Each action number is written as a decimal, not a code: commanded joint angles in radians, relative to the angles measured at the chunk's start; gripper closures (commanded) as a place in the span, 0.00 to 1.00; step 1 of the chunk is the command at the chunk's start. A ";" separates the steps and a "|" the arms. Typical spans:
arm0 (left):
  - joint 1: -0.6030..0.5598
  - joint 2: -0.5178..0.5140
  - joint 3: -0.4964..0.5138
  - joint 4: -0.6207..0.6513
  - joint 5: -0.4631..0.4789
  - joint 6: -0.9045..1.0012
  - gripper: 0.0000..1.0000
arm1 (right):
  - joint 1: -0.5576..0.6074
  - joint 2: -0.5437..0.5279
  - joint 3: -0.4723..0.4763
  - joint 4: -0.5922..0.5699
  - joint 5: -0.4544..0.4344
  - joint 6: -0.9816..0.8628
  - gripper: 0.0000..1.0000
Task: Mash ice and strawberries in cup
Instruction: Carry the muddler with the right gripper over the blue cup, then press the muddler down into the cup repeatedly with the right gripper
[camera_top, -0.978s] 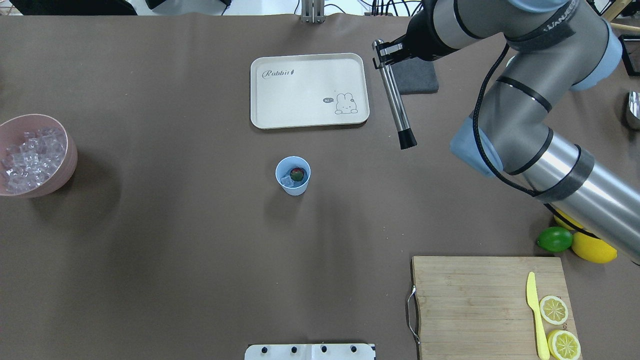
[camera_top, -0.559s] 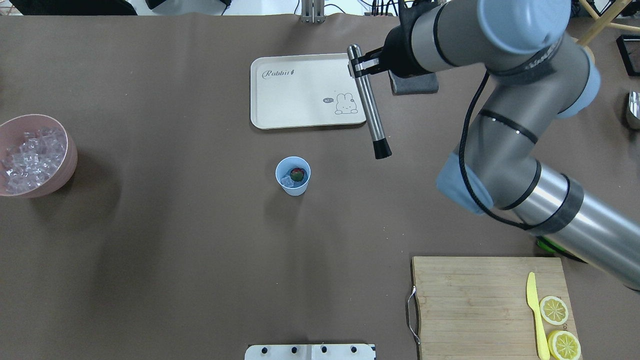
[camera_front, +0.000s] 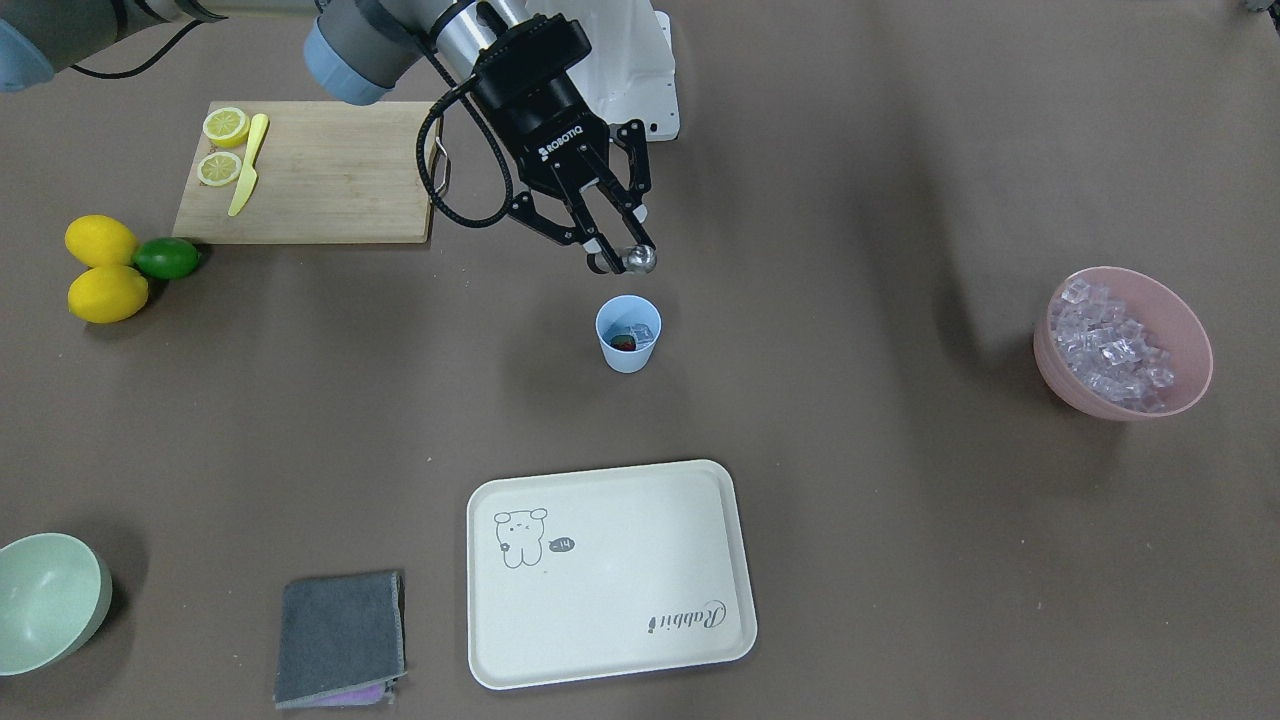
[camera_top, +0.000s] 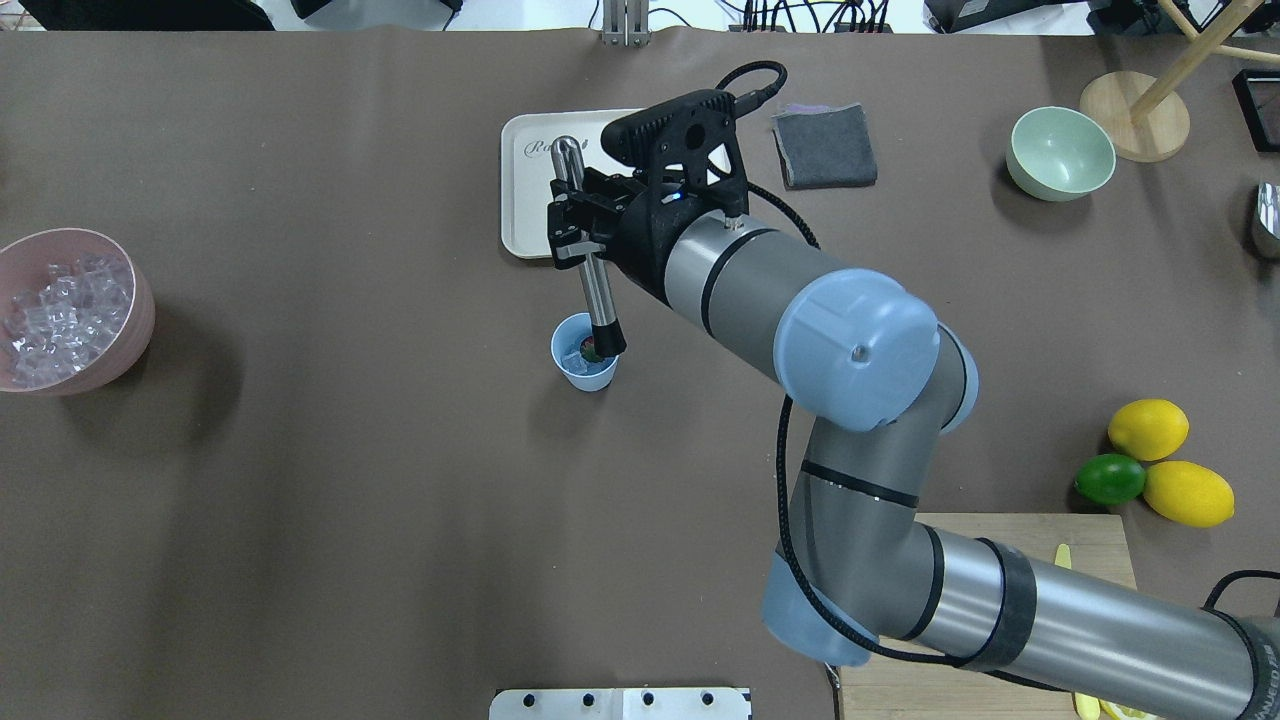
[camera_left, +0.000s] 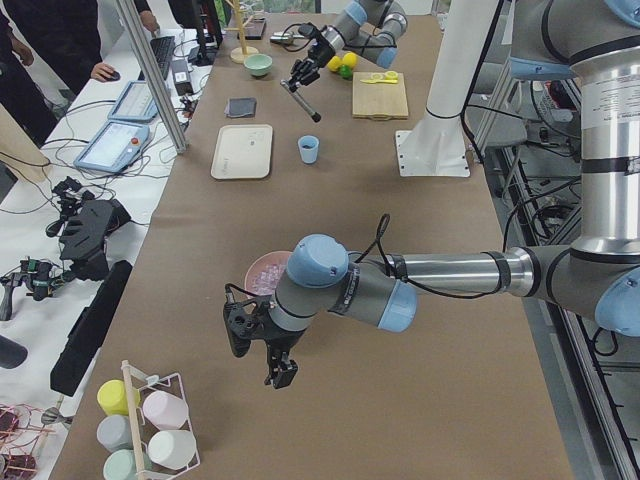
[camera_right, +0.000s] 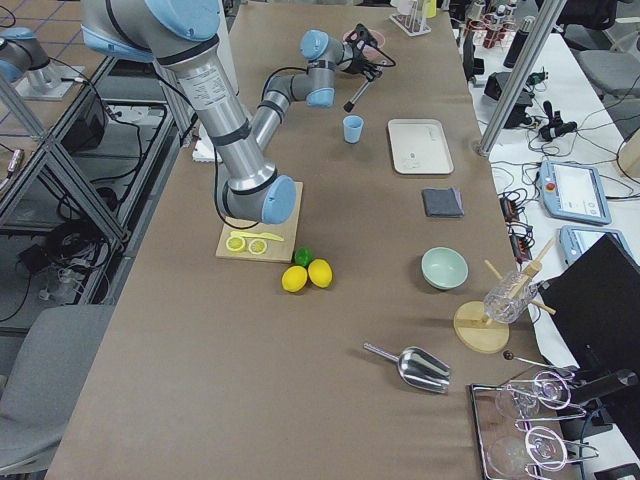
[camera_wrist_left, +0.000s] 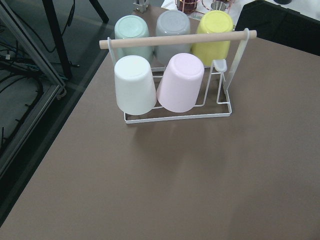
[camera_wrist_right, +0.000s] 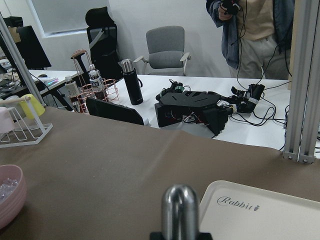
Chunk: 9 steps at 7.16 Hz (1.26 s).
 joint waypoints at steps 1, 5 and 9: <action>-0.016 0.031 -0.003 -0.003 -0.001 0.000 0.02 | -0.086 -0.040 -0.033 0.145 -0.182 -0.015 1.00; -0.022 0.036 0.009 0.000 -0.001 0.000 0.02 | -0.017 -0.055 -0.058 0.318 -0.188 -0.179 1.00; -0.022 0.034 0.013 0.000 -0.001 -0.003 0.02 | -0.066 -0.009 -0.167 0.388 -0.340 -0.169 1.00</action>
